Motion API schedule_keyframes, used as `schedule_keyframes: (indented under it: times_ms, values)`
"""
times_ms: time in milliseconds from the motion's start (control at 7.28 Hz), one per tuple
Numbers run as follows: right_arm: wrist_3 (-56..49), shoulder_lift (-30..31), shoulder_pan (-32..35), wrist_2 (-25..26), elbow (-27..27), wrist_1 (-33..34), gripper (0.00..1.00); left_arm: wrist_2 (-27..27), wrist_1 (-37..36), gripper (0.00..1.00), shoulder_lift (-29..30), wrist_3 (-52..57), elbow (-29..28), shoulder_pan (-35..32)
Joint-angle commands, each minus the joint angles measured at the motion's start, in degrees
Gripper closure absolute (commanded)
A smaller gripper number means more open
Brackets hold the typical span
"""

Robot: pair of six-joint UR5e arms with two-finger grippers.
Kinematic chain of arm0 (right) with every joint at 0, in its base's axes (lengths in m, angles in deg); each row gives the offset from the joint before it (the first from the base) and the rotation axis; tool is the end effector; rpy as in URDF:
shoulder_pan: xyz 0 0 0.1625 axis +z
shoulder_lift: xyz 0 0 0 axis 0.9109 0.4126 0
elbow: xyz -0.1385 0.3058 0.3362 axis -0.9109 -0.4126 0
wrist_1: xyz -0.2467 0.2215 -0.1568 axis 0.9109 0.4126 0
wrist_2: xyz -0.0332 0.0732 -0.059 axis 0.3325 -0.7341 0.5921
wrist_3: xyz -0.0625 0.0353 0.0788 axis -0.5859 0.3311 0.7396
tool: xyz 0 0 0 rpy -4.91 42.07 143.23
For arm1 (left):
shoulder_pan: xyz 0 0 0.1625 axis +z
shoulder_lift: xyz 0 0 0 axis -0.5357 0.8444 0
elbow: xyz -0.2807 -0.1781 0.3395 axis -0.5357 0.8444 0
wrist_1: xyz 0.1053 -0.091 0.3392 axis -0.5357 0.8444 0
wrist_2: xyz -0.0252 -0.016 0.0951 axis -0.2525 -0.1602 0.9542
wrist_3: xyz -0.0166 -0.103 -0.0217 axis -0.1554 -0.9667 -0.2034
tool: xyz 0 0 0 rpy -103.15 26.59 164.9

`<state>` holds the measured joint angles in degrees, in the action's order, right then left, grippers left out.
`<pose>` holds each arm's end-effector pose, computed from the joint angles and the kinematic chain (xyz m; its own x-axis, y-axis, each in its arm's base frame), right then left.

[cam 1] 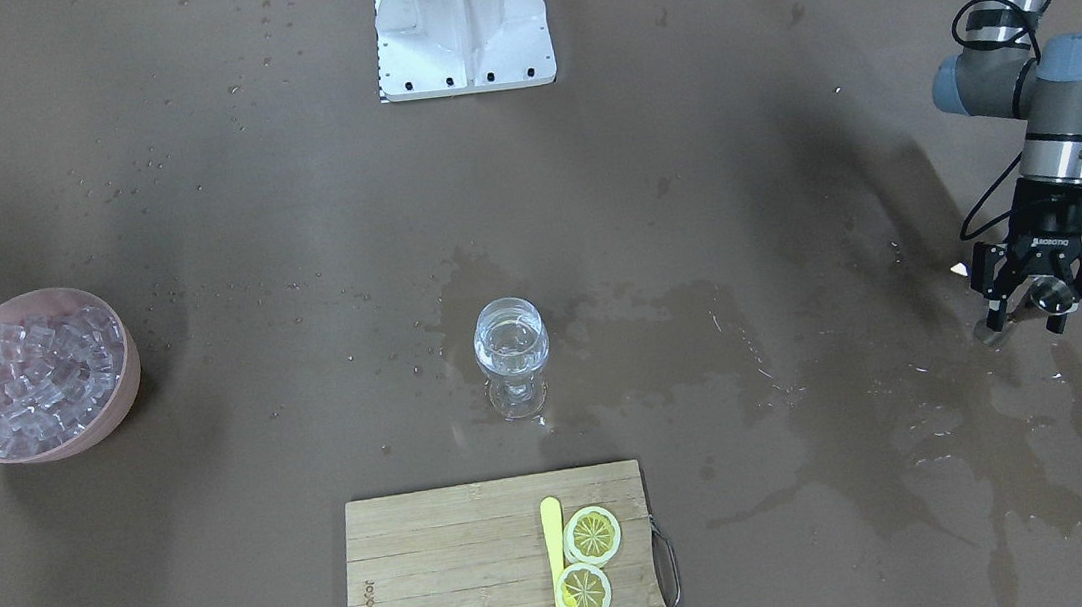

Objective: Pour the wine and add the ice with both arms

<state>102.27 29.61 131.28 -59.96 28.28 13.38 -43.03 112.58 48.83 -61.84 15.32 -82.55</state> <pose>-0.1661 -0.5364 0.5139 0.7451 0.0553 0.6647 -0.0570 0.9982 -0.0192 0.2084 -0.4697 0.6923 0.7126 0.1963 -0.6736 0.4444 0.6166 0.6499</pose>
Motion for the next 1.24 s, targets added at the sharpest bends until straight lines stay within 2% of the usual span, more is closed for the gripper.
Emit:
schedule_keyframes:
  times_ms: [0, 275, 1099]
  values:
    - [0.09, -0.03, 0.0, 0.0, 0.0, 0.0, 0.94, -0.07, -0.01, 0.24, 0.84, -0.07, -0.89, -0.03]
    - [0.09, -0.03, 0.0, 0.0, 0.0, 0.0, 0.94, -0.07, -0.01, 0.25, 0.75, -0.07, -0.99, -0.03]
    - [0.35, -0.56, 0.0, 0.0, 0.09, -0.09, 0.94, -0.07, -0.01, 0.52, 0.66, 0.02, -0.99, -0.03]
